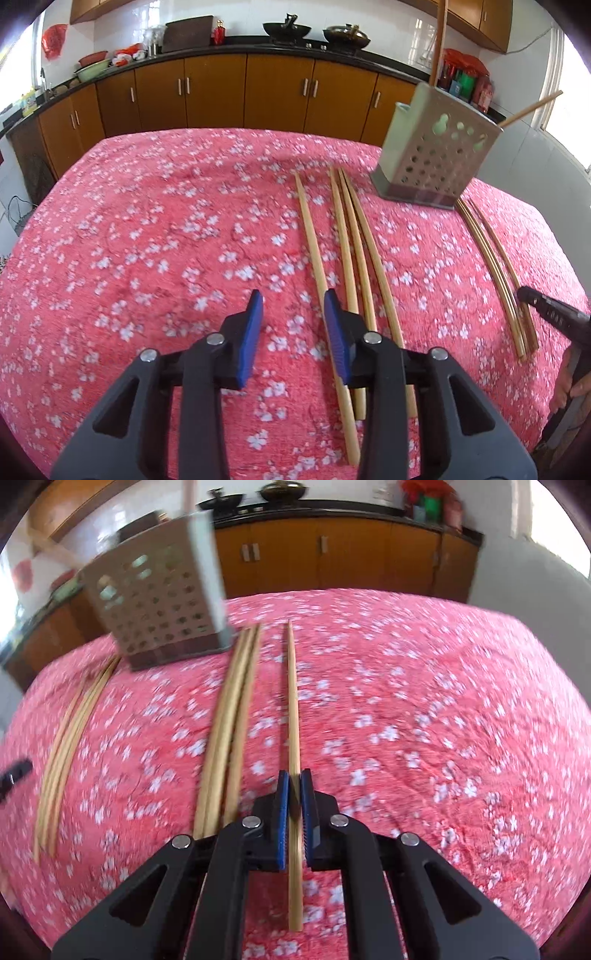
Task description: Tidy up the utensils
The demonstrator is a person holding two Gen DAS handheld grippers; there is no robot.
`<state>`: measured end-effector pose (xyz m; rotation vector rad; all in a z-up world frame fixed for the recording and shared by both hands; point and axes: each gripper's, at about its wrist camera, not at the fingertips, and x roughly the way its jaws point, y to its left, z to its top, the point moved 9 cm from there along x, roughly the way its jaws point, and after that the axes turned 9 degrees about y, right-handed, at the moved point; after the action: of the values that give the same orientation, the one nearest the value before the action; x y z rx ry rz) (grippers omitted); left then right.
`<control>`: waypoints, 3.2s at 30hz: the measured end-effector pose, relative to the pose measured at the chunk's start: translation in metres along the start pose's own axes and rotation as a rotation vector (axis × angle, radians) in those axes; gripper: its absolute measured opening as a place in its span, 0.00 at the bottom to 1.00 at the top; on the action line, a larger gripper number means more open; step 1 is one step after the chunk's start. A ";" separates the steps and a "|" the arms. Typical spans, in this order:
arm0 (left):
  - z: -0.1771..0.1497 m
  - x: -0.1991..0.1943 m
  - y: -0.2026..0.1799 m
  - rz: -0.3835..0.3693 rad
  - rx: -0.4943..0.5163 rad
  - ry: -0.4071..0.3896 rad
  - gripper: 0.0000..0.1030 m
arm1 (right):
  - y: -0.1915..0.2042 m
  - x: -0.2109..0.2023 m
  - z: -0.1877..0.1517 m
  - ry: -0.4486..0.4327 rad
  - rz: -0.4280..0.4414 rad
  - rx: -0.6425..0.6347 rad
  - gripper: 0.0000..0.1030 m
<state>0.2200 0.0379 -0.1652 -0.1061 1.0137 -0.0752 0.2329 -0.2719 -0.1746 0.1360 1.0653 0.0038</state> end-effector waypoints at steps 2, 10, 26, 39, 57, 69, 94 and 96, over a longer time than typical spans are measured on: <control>-0.003 0.002 -0.004 -0.011 0.010 0.011 0.30 | -0.007 0.000 0.000 -0.004 -0.005 -0.014 0.07; -0.016 0.012 -0.021 0.034 0.085 0.054 0.23 | -0.009 -0.012 -0.016 -0.012 0.004 -0.038 0.08; 0.035 0.035 0.038 0.147 -0.012 0.035 0.12 | -0.030 -0.002 0.012 -0.047 -0.039 0.017 0.08; 0.036 0.033 0.040 0.110 -0.042 0.030 0.12 | -0.032 0.004 0.013 -0.054 -0.035 0.018 0.08; 0.035 0.032 0.043 0.106 -0.044 0.029 0.12 | -0.033 0.004 0.012 -0.054 -0.046 0.012 0.08; 0.035 0.032 0.043 0.106 -0.044 0.029 0.12 | -0.033 0.004 0.012 -0.054 -0.046 0.012 0.08; 0.035 0.033 0.043 0.104 -0.045 0.031 0.12 | -0.033 0.004 0.012 -0.052 -0.045 0.013 0.08; 0.035 0.033 0.044 0.104 -0.045 0.031 0.12 | -0.033 0.004 0.012 -0.052 -0.046 0.013 0.08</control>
<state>0.2679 0.0794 -0.1796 -0.0931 1.0502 0.0405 0.2429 -0.3055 -0.1758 0.1231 1.0167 -0.0476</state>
